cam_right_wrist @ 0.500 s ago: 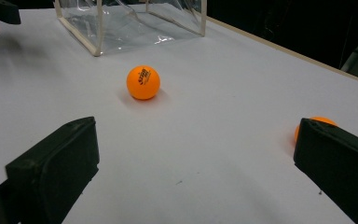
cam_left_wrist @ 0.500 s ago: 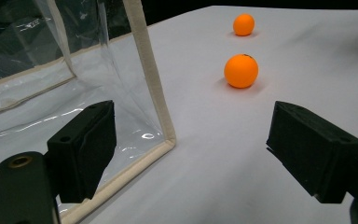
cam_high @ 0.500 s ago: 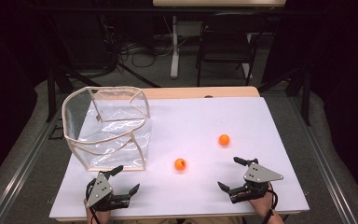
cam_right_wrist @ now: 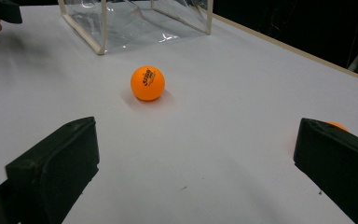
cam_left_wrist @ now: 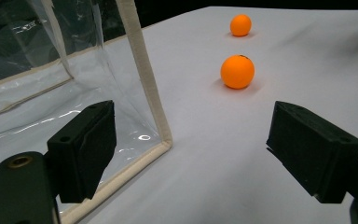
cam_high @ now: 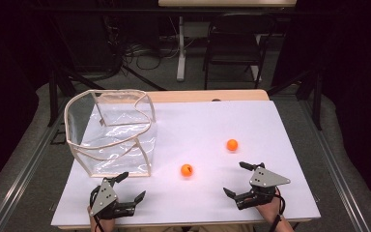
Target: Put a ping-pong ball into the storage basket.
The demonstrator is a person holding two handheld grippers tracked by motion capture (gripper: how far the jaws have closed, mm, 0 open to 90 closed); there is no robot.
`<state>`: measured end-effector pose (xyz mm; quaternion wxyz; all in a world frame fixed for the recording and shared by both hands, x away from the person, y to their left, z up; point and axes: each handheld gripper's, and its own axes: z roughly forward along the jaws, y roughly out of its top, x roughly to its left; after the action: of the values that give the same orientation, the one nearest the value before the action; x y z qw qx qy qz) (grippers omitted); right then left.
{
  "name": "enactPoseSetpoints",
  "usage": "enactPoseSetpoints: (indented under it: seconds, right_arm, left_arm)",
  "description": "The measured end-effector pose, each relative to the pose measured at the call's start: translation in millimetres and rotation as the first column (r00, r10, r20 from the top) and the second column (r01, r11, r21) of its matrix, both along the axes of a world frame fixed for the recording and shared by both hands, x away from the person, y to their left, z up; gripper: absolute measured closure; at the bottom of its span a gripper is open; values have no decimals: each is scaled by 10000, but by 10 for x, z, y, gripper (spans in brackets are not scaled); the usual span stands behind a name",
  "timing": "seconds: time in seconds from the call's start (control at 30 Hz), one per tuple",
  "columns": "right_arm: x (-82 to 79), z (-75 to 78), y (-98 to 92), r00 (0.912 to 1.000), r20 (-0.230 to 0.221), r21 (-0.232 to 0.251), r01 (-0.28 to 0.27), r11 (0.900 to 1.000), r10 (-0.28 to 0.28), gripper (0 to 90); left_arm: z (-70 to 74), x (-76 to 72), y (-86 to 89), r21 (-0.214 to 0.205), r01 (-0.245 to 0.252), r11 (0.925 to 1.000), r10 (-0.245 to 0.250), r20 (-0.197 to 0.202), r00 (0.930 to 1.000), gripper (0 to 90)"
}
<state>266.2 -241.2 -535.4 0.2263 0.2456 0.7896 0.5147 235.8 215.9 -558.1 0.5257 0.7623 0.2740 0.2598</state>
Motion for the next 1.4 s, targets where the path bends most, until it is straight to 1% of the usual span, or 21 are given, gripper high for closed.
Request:
enactPoseSetpoints:
  seconds: [0.23,0.4,0.53,0.67,0.73,0.77,0.9,1.17,1.2,1.4]
  right_arm:
    - [26,27,52,10000,-12,-50,73,10000,-73,0]
    - [85,65,117,9998,-166,-61,136,9999,-137,0]
    - [129,89,178,9992,-384,-37,50,10000,-51,0]
    - [167,99,256,9980,-628,-176,-80,9998,69,0]
    - [173,100,269,9977,-673,-187,-115,9998,102,0]
    - [192,103,305,9967,-790,-327,-197,9993,170,0]
    - [228,119,370,9951,-966,-425,-274,9987,232,0]
    - [303,158,489,9930,-1117,-682,-469,9966,391,0]
    - [322,167,525,9922,-1183,-828,-494,9953,394,0]
    - [370,175,599,9899,-1332,-872,-596,9944,476,0]
  left_arm:
    - [5,9,6,-19,-17,10000,17,49,10000,157]
    - [3,20,-8,10,85,10000,-85,45,10000,157]
    - [7,14,-4,-19,97,10000,-97,64,9999,157]
    - [8,16,-4,-22,100,9999,-100,72,9999,157]
    - [9,17,-5,-16,117,9999,-117,76,9999,157]
    - [11,18,-6,15,133,9999,-133,74,9999,157]
    - [13,13,-3,-36,130,9999,-130,99,9999,157]
    - [14,19,3,-95,129,9999,-129,99,9999,157]
    - [18,21,2,-76,132,9999,-131,142,9998,157]
    - [17,37,-8,-27,189,9998,-189,139,9997,157]
